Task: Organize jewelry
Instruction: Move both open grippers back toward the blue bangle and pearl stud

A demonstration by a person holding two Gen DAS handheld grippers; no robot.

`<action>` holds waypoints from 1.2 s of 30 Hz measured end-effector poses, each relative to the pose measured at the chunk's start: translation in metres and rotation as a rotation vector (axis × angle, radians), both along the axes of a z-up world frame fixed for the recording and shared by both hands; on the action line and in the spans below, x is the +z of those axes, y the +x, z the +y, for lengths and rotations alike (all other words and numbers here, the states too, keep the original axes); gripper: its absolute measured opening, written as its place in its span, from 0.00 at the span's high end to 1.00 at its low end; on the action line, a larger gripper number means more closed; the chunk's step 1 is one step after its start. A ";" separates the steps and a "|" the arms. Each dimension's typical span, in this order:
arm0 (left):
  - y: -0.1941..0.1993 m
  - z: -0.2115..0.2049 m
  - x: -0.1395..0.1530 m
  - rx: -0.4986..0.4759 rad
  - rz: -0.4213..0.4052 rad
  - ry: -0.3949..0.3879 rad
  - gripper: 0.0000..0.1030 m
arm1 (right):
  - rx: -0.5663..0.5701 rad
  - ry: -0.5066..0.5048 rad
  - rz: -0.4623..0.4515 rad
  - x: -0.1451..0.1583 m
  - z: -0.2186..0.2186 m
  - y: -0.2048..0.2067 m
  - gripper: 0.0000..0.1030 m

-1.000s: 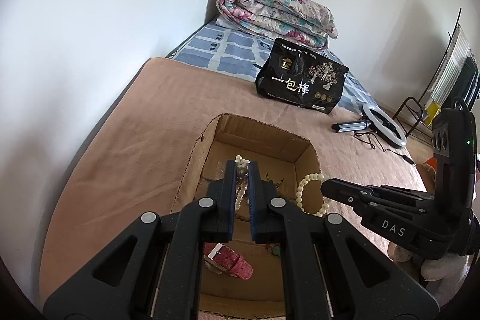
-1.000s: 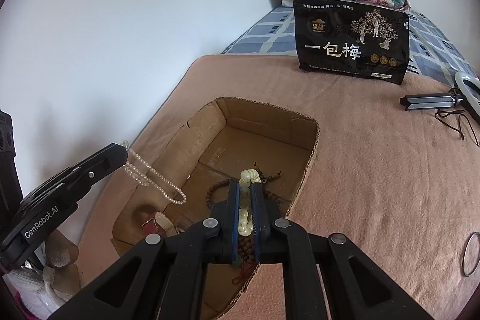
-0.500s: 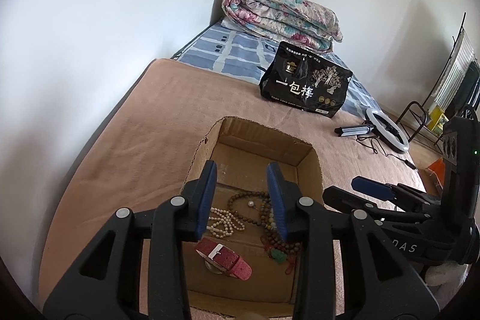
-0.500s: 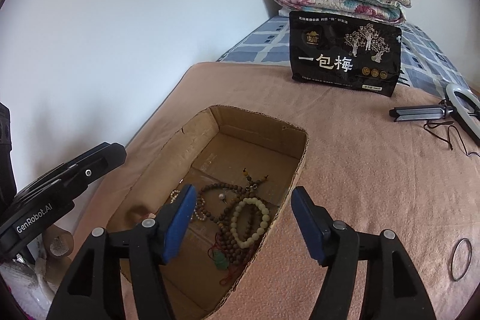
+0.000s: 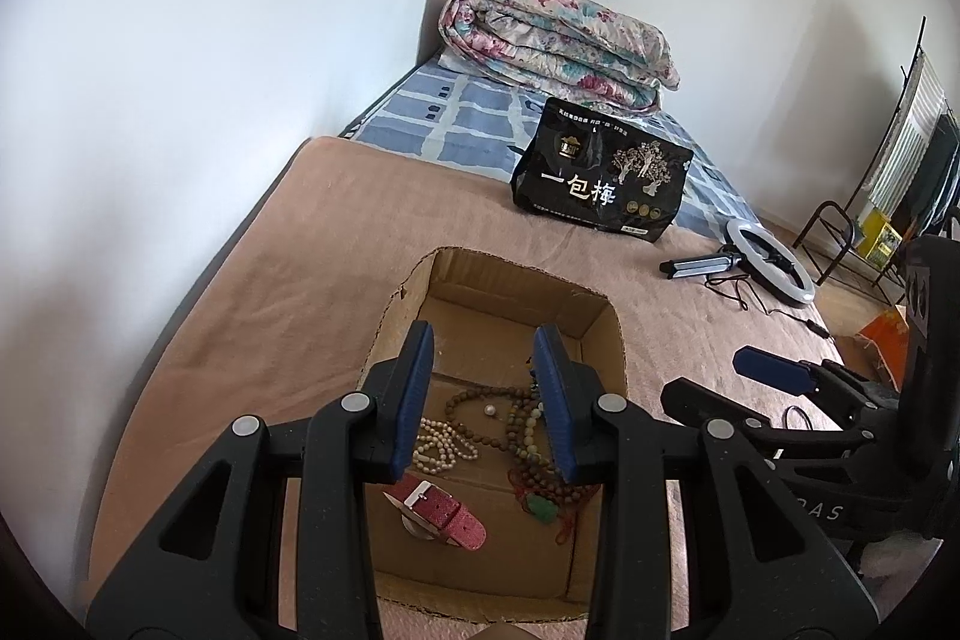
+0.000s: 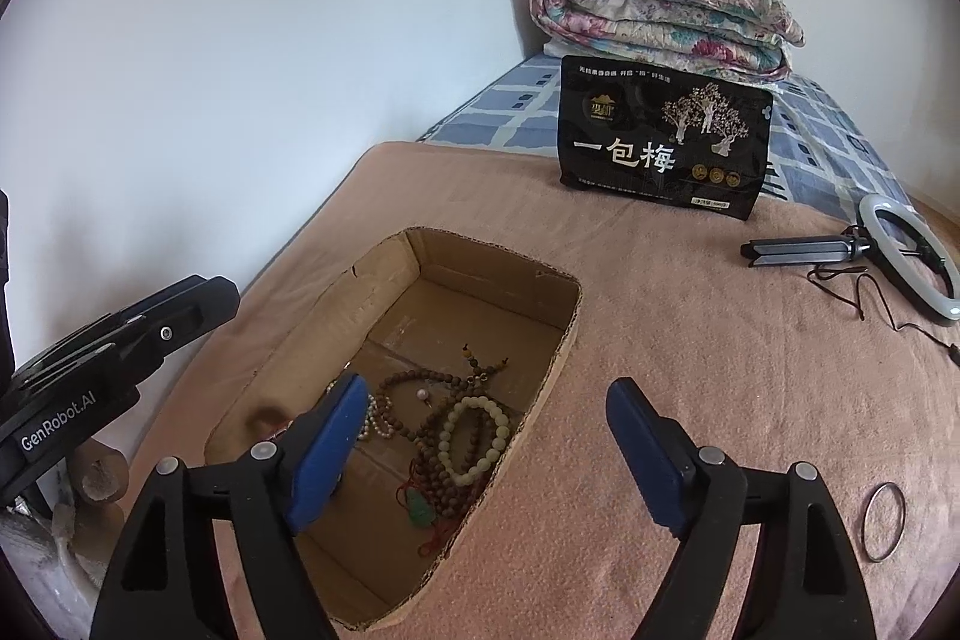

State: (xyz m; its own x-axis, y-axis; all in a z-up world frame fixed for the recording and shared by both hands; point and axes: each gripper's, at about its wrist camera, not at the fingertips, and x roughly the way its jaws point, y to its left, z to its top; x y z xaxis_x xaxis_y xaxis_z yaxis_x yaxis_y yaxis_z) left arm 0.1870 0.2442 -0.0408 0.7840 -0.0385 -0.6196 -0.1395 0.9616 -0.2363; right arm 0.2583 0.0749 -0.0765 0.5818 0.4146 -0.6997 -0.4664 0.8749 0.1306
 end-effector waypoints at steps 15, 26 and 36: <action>-0.026 -0.034 0.031 -0.009 -0.056 0.097 0.50 | -0.047 -0.060 -0.107 0.028 -0.036 -0.028 0.10; -0.047 -0.077 0.050 -0.062 -0.103 0.172 0.39 | -0.099 -0.057 -0.142 0.041 -0.081 -0.043 0.09; -0.060 -0.113 0.061 -0.116 -0.135 0.186 0.35 | -0.146 -0.092 -0.189 0.049 -0.119 -0.057 0.00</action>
